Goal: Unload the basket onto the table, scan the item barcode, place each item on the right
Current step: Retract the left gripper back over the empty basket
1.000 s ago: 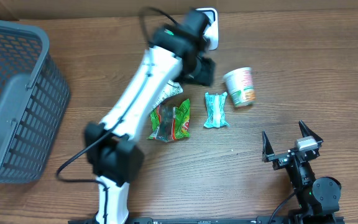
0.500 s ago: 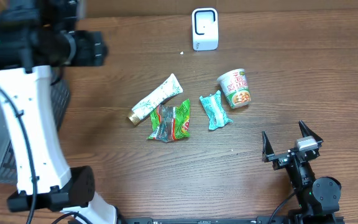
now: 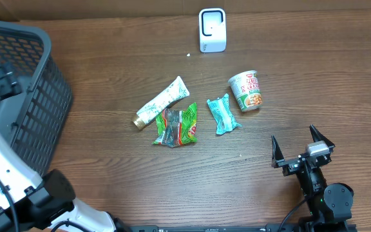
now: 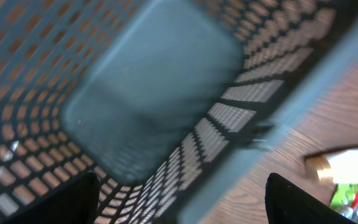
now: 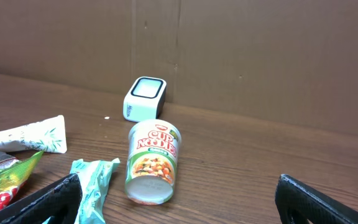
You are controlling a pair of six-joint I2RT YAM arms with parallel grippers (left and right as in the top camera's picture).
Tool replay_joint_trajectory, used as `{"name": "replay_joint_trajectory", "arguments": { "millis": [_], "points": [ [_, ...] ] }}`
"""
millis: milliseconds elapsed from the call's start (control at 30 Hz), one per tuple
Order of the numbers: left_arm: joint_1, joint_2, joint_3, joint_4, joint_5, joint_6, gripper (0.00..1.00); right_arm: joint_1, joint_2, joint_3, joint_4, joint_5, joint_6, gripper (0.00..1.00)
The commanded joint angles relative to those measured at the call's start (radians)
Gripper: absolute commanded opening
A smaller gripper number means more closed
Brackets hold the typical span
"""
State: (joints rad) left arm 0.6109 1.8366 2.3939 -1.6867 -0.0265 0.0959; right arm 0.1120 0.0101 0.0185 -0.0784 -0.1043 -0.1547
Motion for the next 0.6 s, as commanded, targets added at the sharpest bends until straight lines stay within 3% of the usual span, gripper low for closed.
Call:
{"name": "replay_joint_trajectory", "arguments": {
  "millis": [0,333,567],
  "points": [
    [0.070,-0.027,-0.033,-0.003,0.048,-0.067,0.76,-0.003,-0.007,-0.011,0.005,-0.001,0.000,1.00],
    [0.203,-0.043,-0.274,-0.003,0.053,-0.111,0.63,-0.003,-0.007,-0.011,0.005,-0.001,0.001,1.00],
    [0.190,-0.070,-0.341,-0.003,0.058,-0.190,0.68,-0.003,-0.007,-0.011,0.005,-0.001,0.000,1.00]
  ]
}}
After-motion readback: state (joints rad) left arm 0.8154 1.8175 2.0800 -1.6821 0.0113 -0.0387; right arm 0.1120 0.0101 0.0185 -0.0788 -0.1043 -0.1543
